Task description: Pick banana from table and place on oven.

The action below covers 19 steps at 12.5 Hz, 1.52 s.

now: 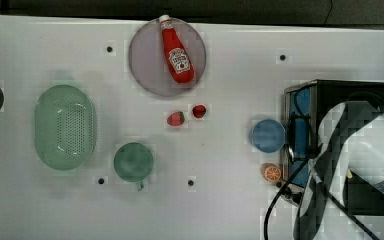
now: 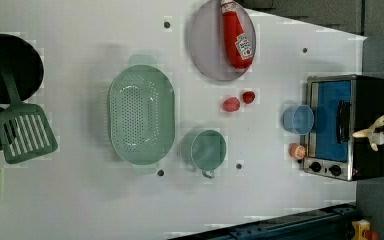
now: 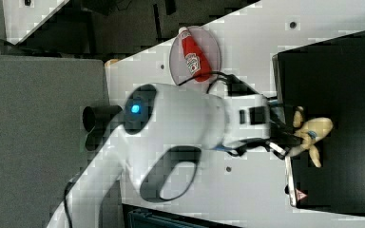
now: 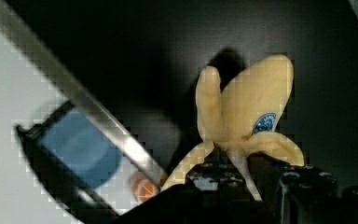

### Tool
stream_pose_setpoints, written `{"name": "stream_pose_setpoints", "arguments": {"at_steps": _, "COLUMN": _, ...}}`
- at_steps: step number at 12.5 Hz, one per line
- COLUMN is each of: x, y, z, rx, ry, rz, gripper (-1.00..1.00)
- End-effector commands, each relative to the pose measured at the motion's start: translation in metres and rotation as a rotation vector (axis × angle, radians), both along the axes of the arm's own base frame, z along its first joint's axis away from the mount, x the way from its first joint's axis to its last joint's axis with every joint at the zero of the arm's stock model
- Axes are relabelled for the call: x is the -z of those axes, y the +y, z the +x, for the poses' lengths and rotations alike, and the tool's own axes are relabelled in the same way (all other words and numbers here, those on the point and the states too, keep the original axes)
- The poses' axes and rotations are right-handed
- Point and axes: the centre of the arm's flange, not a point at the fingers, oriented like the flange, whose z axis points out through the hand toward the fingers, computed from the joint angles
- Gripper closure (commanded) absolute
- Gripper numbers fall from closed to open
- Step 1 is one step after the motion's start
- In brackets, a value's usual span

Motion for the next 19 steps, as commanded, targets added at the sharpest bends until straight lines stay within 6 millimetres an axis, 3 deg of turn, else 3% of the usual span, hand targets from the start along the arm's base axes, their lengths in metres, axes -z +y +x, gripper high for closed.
{"name": "stream_pose_setpoints", "arguments": {"at_steps": 1, "x": -0.051, "y": -0.013, "z": 0.002, "rx": -0.079, "ry": -0.110, "rz": -0.024, "gripper": 0.29}}
{"name": "stream_pose_setpoints", "arguments": {"at_steps": 6, "x": -0.058, "y": -0.015, "z": 0.002, "rx": -0.077, "ry": -0.132, "rz": -0.035, "gripper": -0.84}}
{"name": "stream_pose_setpoints", "arguments": {"at_steps": 7, "x": -0.073, "y": -0.012, "z": 0.004, "rx": -0.087, "ry": -0.160, "rz": -0.043, "gripper": -0.99}}
{"name": "stream_pose_setpoints", "arguments": {"at_steps": 10, "x": -0.140, "y": 0.022, "z": 0.011, "rx": -0.158, "ry": -0.243, "rz": -0.047, "gripper": -1.00}}
{"name": "stream_pose_setpoints", "arguments": {"at_steps": 13, "x": -0.184, "y": 0.092, "z": 0.006, "rx": -0.133, "ry": -0.210, "rz": 0.023, "gripper": -1.00}}
{"name": "stream_pose_setpoints", "arguments": {"at_steps": 16, "x": -0.211, "y": 0.201, "z": 0.010, "rx": 0.041, "ry": -0.141, "rz": 0.063, "gripper": -1.00}}
{"name": "stream_pose_setpoints", "arguments": {"at_steps": 19, "x": -0.218, "y": 0.307, "z": 0.027, "rx": 0.178, "ry": -0.163, "rz": 0.013, "gripper": -1.00}}
